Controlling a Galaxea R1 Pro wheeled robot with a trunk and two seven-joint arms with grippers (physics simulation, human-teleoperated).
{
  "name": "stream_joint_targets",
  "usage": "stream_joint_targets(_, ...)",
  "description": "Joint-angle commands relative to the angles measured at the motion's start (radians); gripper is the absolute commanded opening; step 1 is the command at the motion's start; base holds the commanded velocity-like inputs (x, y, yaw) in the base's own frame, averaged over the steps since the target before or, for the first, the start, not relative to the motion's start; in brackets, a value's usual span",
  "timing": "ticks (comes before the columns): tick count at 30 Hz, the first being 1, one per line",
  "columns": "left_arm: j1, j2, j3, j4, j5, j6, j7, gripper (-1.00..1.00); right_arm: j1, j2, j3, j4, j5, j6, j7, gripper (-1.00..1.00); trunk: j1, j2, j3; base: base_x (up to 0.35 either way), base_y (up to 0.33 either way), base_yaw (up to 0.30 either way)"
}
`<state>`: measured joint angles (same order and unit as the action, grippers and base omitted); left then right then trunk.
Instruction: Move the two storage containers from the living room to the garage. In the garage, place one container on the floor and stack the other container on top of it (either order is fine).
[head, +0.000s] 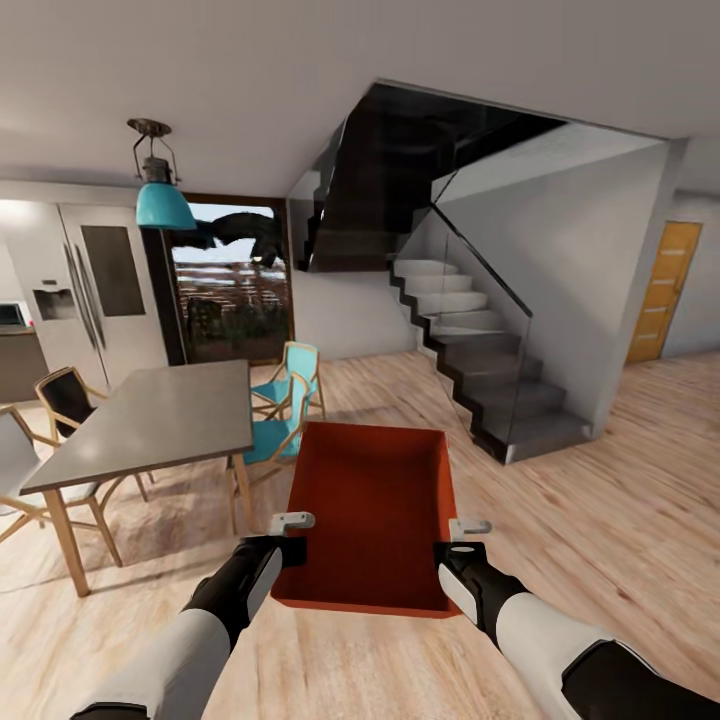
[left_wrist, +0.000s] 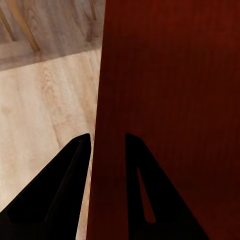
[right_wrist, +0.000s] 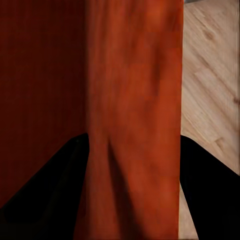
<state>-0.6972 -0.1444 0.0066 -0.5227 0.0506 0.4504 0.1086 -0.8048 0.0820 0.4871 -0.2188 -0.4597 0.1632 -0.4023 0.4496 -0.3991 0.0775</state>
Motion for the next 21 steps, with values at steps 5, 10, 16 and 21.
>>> stream_joint_targets(5, 0.001, -0.001, 0.004, -0.001, -0.011, 0.008, 0.01, -1.0, -0.001, 0.012, 0.001, -0.016, 0.018, 0.009, -0.007, -1.0, 0.0, -0.001, -0.001, 0.0, 0.0, -0.276)
stream_joint_targets(10, 0.001, -0.001, 0.004, 0.0, -0.011, 0.007, 0.01, -1.0, -0.001, 0.012, 0.001, -0.016, 0.018, 0.009, -0.007, -1.0, 0.0, -0.001, -0.004, 0.0, 0.0, -0.276)
stream_joint_targets(16, 0.001, -0.001, 0.004, 0.0, -0.011, 0.007, 0.01, -1.0, -0.001, 0.012, 0.001, -0.016, 0.018, 0.009, -0.007, -1.0, 0.0, -0.001, -0.007, 0.0, 0.0, -0.276)
stream_joint_targets(21, 0.001, -0.001, 0.004, -0.001, -0.011, 0.007, 0.01, -1.0, -0.001, 0.012, 0.001, -0.016, 0.018, 0.009, -0.007, -1.0, 0.0, -0.001, -0.009, 0.0, 0.0, -0.276)
